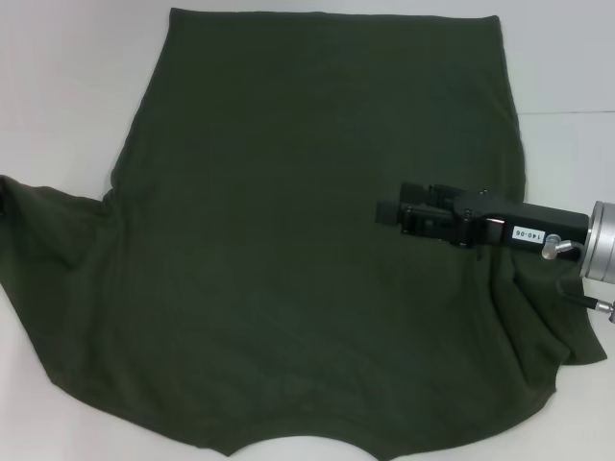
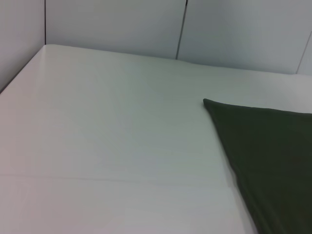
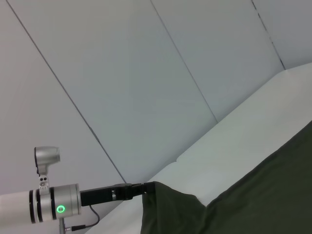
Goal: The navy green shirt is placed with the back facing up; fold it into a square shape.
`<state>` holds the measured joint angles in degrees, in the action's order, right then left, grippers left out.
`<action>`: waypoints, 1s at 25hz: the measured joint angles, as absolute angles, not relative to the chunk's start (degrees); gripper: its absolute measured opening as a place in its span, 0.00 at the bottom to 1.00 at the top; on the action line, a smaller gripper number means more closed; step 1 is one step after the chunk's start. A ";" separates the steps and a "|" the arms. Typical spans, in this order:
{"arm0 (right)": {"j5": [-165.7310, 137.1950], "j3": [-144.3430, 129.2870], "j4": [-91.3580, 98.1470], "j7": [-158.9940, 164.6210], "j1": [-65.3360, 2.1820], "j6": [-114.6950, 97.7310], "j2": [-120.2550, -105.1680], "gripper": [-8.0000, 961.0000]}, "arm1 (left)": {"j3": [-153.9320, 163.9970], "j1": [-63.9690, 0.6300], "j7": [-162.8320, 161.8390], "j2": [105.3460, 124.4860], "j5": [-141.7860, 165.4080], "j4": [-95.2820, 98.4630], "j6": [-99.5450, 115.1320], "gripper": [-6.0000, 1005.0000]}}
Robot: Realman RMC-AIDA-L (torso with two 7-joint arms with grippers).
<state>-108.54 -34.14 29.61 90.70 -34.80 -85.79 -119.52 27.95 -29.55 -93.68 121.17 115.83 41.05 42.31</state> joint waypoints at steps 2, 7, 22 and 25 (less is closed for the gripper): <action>-108.53 -34.11 29.61 90.70 -34.80 -85.78 -119.53 0.92 | 27.94 -29.22 -93.96 121.38 115.83 41.68 43.46 0.01; -108.53 -34.10 29.12 90.14 -34.73 -85.78 -119.52 0.92 | 27.92 -28.88 -95.02 121.55 115.63 42.68 49.79 0.01; -108.54 -34.17 28.83 89.95 -34.17 -86.05 -119.53 0.92 | 27.95 -29.24 -97.87 121.80 115.81 45.10 61.12 0.01; -108.54 -34.19 28.83 89.94 -34.10 -86.09 -119.52 0.92 | 27.94 -28.93 -97.52 121.74 115.84 45.87 58.05 0.01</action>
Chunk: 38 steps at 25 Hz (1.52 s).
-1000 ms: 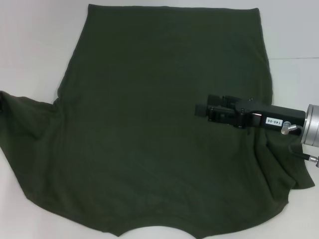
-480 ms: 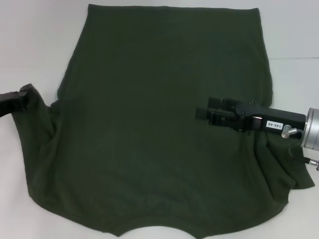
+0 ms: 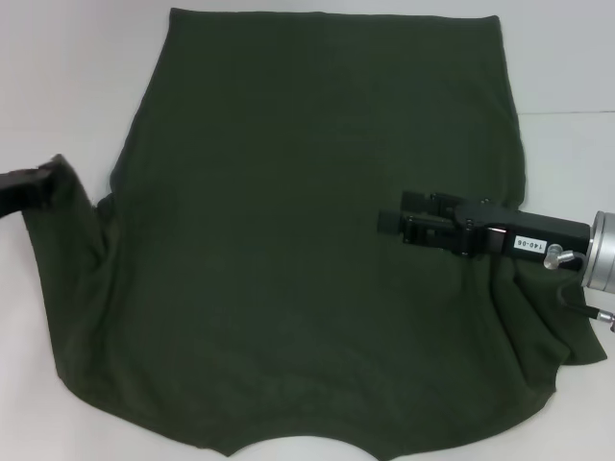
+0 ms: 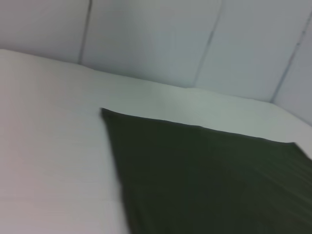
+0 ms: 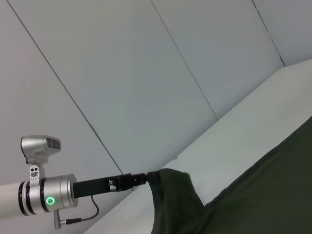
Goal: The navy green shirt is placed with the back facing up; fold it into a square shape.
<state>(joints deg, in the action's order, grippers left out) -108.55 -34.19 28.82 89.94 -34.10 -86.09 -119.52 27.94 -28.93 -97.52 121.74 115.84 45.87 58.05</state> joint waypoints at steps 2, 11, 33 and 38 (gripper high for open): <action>-108.54 -34.18 28.83 89.93 -34.09 -86.13 -119.53 0.92 | 27.93 -28.74 -97.30 121.74 115.87 46.16 55.84 0.01; -108.11 -34.43 28.50 89.89 -34.10 -86.10 -119.53 0.92 | 28.00 -28.89 -96.34 121.63 117.22 46.47 49.25 0.01; -108.01 -34.48 27.64 89.38 -34.02 -85.98 -119.53 0.92 | 29.75 -28.68 -98.64 123.20 115.01 48.57 62.50 0.04; -108.01 -34.52 27.46 89.30 -33.96 -85.82 -119.53 0.92 | 30.07 -29.01 -98.69 123.74 113.63 48.17 66.52 0.05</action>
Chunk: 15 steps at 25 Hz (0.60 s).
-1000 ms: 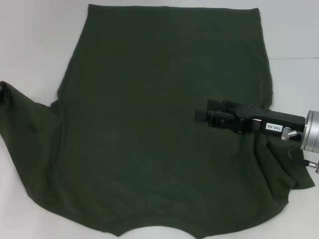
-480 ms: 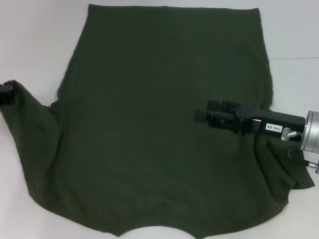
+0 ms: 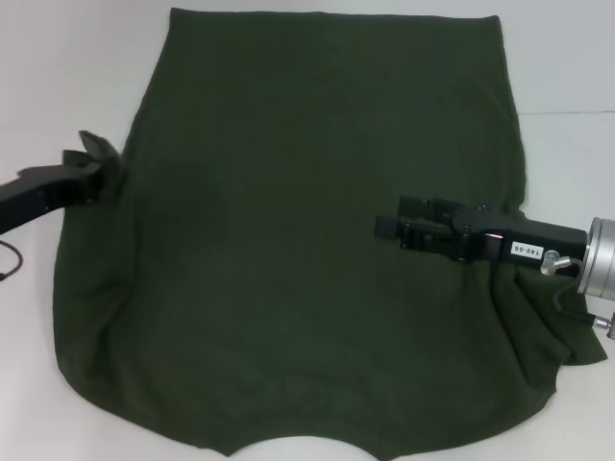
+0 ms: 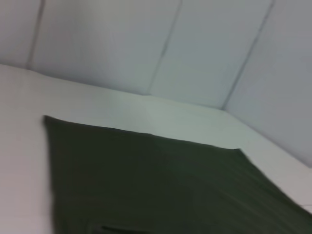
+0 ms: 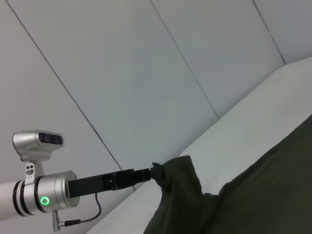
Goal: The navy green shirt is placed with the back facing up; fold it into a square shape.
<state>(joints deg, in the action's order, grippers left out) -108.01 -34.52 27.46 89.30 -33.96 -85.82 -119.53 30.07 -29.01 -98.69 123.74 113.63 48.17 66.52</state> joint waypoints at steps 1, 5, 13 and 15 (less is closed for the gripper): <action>-108.01 -34.56 27.43 89.29 -33.94 -85.81 -119.52 0.92 | 30.07 -29.19 -98.71 123.82 113.62 47.83 67.01 0.05; -108.01 -34.60 27.39 89.20 -33.87 -85.78 -119.52 0.92 | 30.54 -29.76 -98.76 123.97 113.05 45.67 68.01 0.06; -108.01 -34.63 27.40 88.54 -33.83 -85.78 -119.53 0.92 | 32.43 -29.89 -97.13 124.02 109.19 40.07 70.38 0.07; -108.01 -34.63 27.41 88.47 -33.83 -85.78 -119.52 0.92 | 32.62 -29.91 -96.62 124.02 109.16 38.95 71.57 0.07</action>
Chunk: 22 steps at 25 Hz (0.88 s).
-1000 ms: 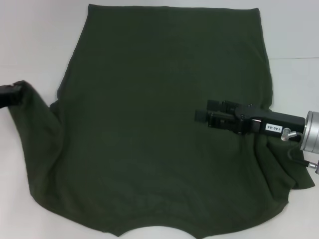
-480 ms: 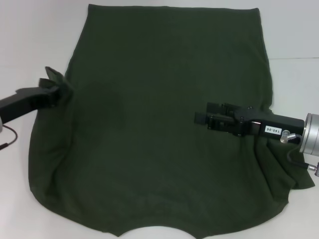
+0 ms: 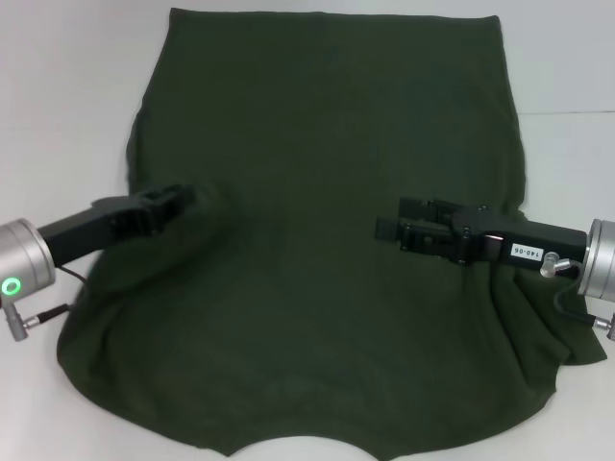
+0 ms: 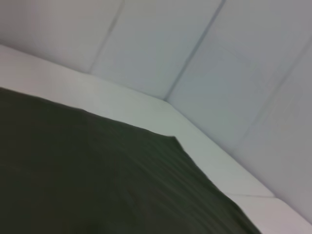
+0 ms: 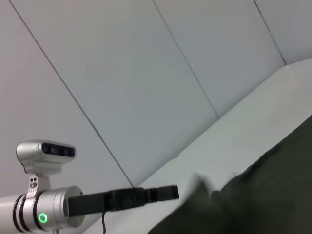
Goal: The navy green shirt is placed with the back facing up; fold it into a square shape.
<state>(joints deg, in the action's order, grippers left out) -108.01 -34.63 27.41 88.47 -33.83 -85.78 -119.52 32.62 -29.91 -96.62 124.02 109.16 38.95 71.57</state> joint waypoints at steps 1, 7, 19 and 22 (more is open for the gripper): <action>-108.02 -34.62 27.42 88.45 -33.83 -85.81 -119.53 0.92 | 32.73 -29.94 -96.55 124.02 109.16 38.62 71.88 0.08; -108.02 -34.50 27.79 88.43 -33.84 -86.15 -119.52 0.92 | 33.17 -29.98 -95.05 124.10 108.42 36.32 72.81 0.22; -108.02 -34.28 27.95 88.85 -34.01 -86.31 -119.37 0.92 | 31.17 -27.23 -80.89 124.11 108.10 36.09 68.82 0.55; -108.02 -34.27 27.87 89.00 -34.03 -86.32 -119.36 0.92 | 31.35 -27.10 -76.05 124.16 108.12 35.03 65.39 0.55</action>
<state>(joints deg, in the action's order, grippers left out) -108.02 -34.27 27.87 89.00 -34.03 -86.32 -119.36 31.35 -27.10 -76.05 124.16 108.12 35.03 65.39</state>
